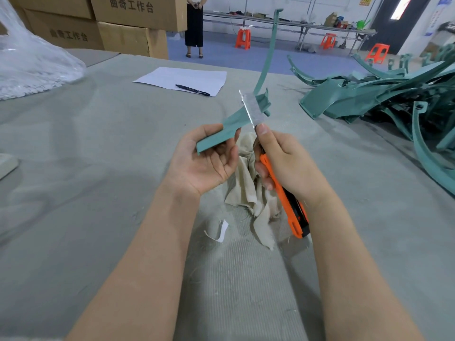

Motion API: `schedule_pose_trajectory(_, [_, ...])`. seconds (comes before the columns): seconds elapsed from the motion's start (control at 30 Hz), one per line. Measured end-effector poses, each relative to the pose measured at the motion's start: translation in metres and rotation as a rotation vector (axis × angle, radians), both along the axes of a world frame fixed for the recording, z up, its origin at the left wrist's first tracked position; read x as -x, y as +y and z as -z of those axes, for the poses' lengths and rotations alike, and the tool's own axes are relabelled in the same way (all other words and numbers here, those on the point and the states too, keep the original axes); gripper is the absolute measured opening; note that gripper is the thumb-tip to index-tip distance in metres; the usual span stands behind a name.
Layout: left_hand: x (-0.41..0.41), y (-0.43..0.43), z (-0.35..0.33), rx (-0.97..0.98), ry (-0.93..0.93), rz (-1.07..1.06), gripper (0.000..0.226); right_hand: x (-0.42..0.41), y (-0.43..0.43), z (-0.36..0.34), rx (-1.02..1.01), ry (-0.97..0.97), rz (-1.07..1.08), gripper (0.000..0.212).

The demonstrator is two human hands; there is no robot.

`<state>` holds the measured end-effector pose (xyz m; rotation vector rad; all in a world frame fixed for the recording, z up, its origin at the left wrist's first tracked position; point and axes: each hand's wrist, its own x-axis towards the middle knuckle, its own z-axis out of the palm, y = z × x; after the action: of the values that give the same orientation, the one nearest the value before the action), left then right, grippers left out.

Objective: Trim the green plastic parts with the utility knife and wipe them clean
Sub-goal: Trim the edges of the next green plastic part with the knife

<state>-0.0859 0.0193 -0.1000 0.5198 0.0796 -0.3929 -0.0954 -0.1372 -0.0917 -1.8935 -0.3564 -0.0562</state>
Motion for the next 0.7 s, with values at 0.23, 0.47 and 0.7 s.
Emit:
schedule_pose_trajectory(0.23, [0.0, 0.0, -0.001, 0.017, 0.005, -0.016, 0.017, 0.002, 0.004, 0.001, -0.016, 0.021, -0.127, 0.049])
schedule_pose_trajectory(0.47, [-0.003, -0.001, 0.0, 0.104, 0.016, -0.02, 0.008, 0.005, 0.006, 0.0, -0.023, 0.037, -0.198, 0.056])
schedule_pose_trajectory(0.7, [-0.005, -0.004, -0.001, -0.035, 0.015, -0.129, 0.027, 0.015, 0.025, 0.004, 0.108, 0.072, -0.394, 0.05])
